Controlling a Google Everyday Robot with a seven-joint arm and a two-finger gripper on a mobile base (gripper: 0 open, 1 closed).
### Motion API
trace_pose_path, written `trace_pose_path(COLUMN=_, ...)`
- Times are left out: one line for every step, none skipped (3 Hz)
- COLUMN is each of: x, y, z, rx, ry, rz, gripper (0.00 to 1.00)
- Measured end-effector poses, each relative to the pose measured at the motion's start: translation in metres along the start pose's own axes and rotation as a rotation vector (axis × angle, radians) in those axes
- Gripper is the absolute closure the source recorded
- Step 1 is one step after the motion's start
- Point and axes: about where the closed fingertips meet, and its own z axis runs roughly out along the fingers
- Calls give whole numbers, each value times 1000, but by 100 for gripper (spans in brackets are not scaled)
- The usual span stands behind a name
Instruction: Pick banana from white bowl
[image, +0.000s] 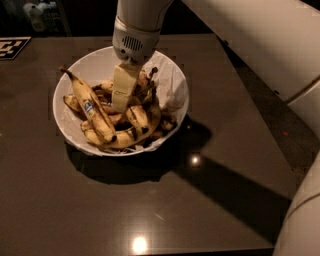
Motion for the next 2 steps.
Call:
trace_pose_path(x=0, y=0, z=0, rx=0, ry=0, rz=0, gripper=100)
trace_pose_path(x=-6, y=-6, z=-5, rx=20, ry=-46, rz=-1, gripper=100)
